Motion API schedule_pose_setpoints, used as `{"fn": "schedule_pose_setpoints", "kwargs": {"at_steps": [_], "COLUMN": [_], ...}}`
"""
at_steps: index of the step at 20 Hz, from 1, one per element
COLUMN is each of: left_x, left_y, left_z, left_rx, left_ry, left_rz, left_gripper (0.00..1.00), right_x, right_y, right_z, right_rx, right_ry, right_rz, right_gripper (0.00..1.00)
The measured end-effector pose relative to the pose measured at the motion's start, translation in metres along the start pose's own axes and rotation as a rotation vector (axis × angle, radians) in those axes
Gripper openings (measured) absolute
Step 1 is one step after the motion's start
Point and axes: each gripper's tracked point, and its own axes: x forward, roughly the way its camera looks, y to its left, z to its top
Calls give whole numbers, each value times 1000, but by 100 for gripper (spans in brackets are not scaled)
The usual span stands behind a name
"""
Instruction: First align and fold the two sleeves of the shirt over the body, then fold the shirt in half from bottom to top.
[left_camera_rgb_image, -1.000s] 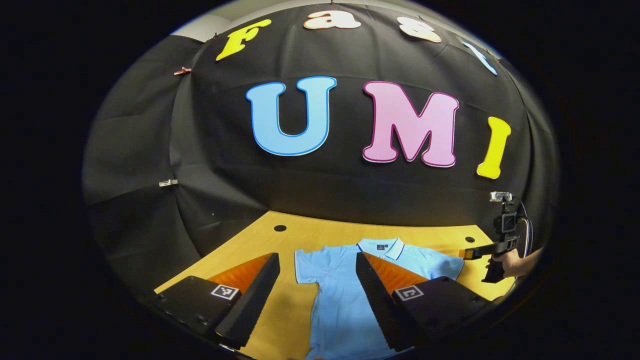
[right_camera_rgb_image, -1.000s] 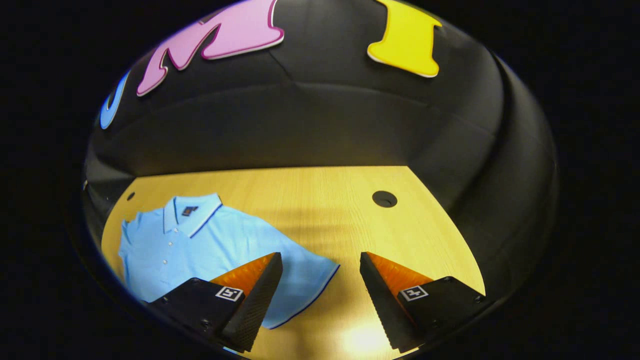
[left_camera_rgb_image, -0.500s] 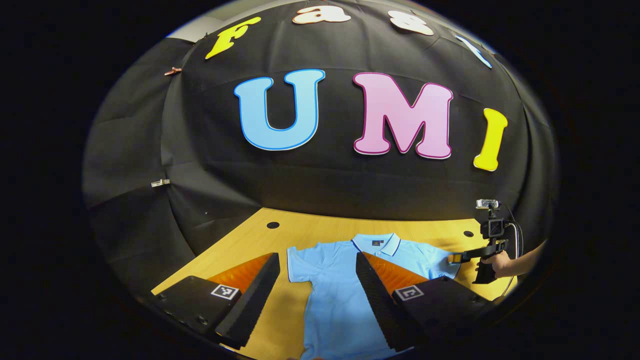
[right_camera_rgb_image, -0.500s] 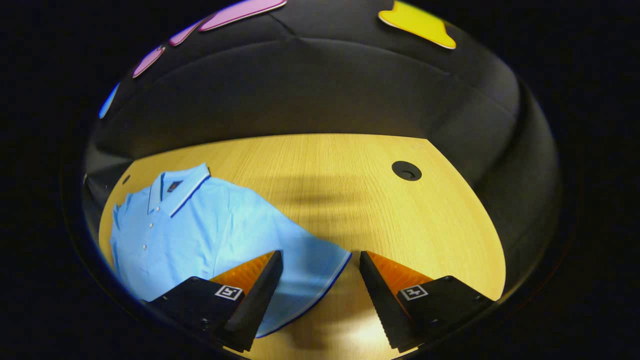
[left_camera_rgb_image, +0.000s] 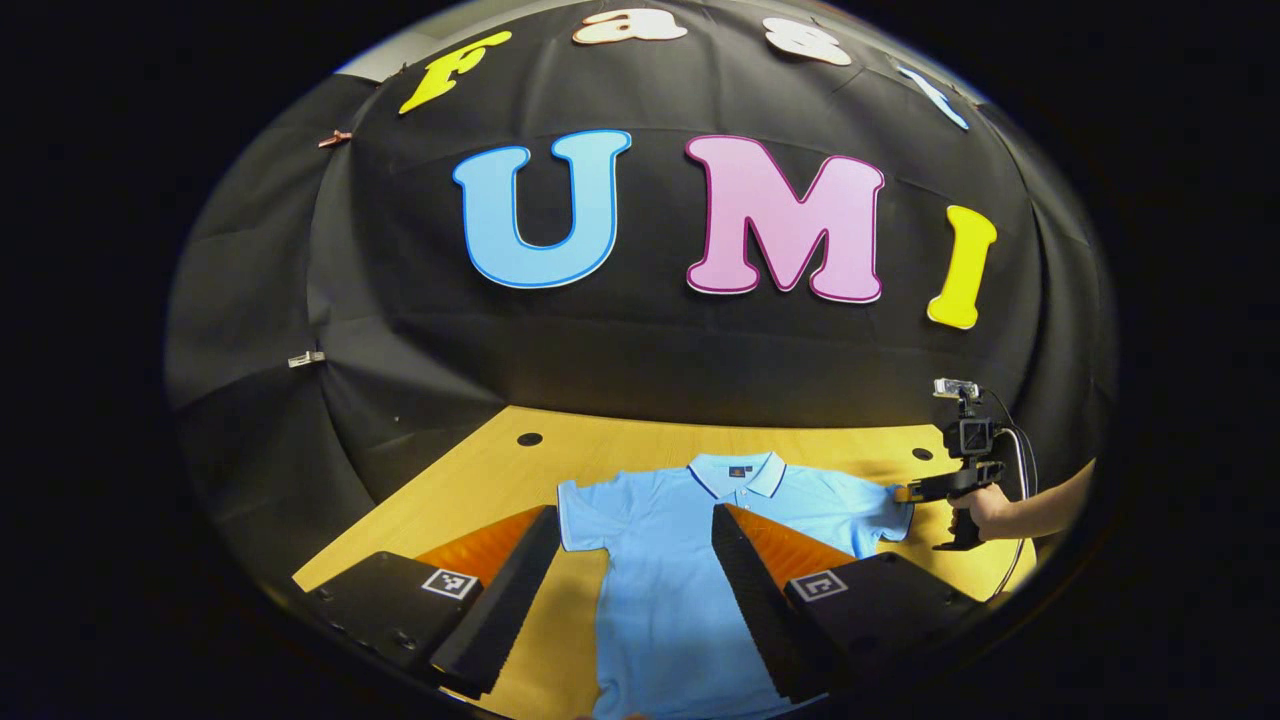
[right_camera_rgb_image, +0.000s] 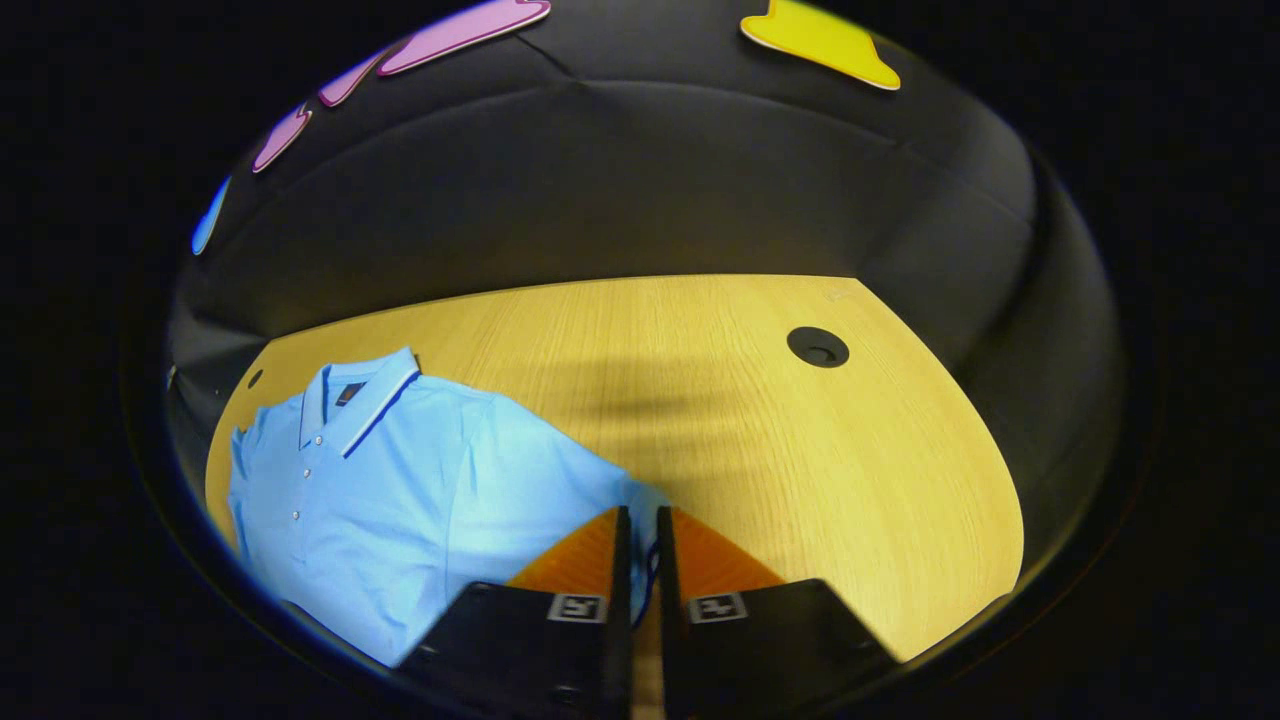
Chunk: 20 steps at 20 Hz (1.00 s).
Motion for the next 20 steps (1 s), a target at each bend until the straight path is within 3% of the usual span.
{"fn": "schedule_pose_setpoints", "kwargs": {"at_steps": [1, 2, 3, 9, 15, 17, 18, 20], "left_x": [-2, -3, -5, -16, -34, -39, -40, -41], "left_y": [1, 1, 4, 21, 46, 58, 64, 76], "left_z": [-4, -6, -10, -11, -16, -19, -21, -24], "left_rx": [-2, -3, -3, -18, -43, -60, -68, -84], "left_ry": [1, 8, 14, 4, -6, 0, 4, 10], "left_rz": [-7, -13, -14, -7, 10, 23, 31, 50], "left_gripper": [98, 98, 98, 98, 97, 97, 97, 97], "right_x": [0, 0, -1, -32, -46, -47, -47, -46], "right_y": [4, 7, 9, 42, 115, 149, 164, 188], "right_z": [0, 0, 2, 47, 66, 59, 53, 41], "right_rx": [1, -7, -9, -52, -104, -128, -143, -175], "right_ry": [6, 11, 4, -62, -98, -86, -73, -54], "right_rz": [14, 9, 9, 32, 100, 135, 150, 167], "right_gripper": [7, 12, 7, 7, 6, 7, 12, 7]}}
